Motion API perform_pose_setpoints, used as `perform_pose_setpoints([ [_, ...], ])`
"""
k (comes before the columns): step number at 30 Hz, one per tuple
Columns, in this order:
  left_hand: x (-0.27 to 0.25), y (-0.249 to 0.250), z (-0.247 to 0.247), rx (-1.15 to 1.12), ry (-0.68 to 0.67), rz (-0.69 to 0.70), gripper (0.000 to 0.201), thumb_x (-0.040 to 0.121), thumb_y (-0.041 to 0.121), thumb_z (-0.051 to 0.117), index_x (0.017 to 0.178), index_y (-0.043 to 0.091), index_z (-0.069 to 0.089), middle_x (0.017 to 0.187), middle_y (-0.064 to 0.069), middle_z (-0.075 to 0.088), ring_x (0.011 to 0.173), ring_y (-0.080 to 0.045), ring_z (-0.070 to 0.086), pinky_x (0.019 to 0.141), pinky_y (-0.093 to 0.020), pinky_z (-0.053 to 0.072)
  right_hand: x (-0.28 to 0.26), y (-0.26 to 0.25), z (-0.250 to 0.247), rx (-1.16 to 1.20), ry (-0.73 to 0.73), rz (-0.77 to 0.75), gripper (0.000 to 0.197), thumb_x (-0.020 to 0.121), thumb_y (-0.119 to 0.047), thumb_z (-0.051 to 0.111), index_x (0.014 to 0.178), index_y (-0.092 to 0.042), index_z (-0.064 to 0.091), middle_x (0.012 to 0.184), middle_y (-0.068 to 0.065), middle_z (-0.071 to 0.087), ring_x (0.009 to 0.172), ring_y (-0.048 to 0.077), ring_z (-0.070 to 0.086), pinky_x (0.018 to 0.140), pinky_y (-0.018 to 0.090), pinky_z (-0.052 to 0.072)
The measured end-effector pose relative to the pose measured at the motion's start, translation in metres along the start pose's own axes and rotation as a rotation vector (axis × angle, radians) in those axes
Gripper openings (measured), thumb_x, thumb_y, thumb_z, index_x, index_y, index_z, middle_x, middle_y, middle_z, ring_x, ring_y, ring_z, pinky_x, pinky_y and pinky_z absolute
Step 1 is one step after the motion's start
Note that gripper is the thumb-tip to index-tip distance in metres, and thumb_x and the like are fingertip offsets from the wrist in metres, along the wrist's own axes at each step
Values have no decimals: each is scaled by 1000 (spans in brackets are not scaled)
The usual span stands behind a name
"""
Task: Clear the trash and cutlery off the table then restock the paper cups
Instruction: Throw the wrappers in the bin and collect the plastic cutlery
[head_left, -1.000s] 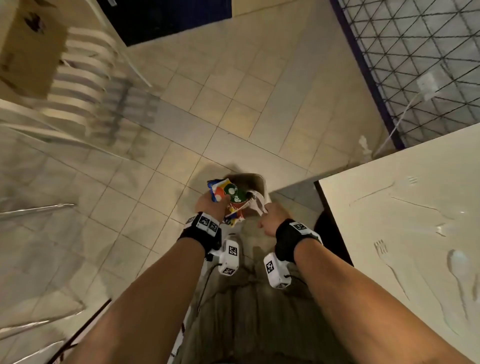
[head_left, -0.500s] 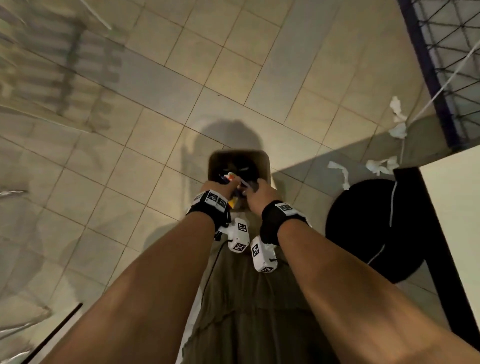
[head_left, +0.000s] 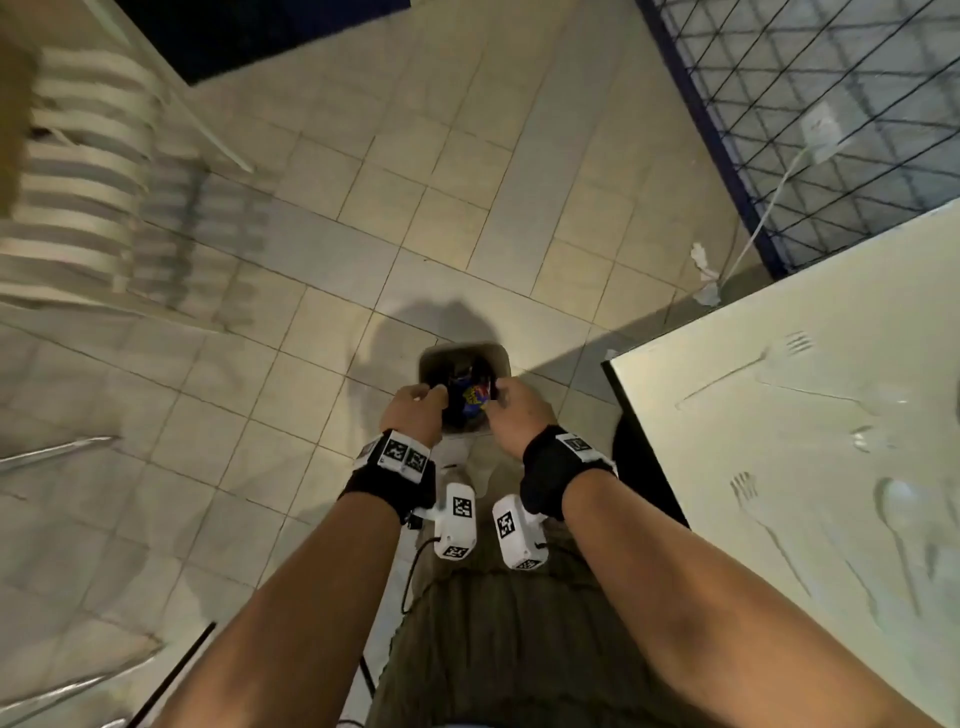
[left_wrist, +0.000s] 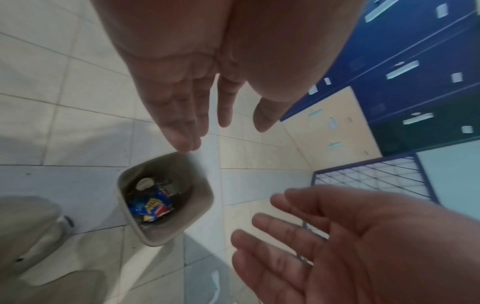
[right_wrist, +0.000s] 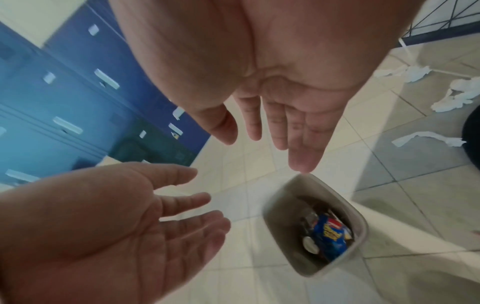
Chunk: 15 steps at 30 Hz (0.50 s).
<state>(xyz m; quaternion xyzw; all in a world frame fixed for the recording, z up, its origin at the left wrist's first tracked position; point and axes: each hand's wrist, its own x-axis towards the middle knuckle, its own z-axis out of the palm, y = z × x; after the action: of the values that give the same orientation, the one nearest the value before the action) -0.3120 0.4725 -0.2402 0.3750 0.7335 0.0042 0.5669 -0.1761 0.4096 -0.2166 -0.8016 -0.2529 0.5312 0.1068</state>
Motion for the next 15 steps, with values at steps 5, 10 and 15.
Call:
perform_pose_setpoints([
  [5,-98,42,-14,195,-86,245,40,96,40,59,129,18,62,117,-8,72,106,-27,68,96,-43,56,-90,-29,-54,130,66,-131,30,100,-24,50,126,-24,65,125,2,67,113,22,63,91,27,48],
  [10,-170,70,6,403,-255,507,38,94,41,59,120,14,66,110,-2,70,97,-18,62,87,-30,49,-167,-13,-122,196,203,-218,23,99,-19,53,112,-16,71,113,-1,72,99,16,64,86,27,46],
  [15,-229,89,49,553,-323,673,28,96,27,62,122,17,65,113,2,68,103,-19,64,84,-26,46,-233,61,-170,502,378,-189,16,93,-26,53,92,-25,69,99,4,75,86,25,69,76,36,52],
])
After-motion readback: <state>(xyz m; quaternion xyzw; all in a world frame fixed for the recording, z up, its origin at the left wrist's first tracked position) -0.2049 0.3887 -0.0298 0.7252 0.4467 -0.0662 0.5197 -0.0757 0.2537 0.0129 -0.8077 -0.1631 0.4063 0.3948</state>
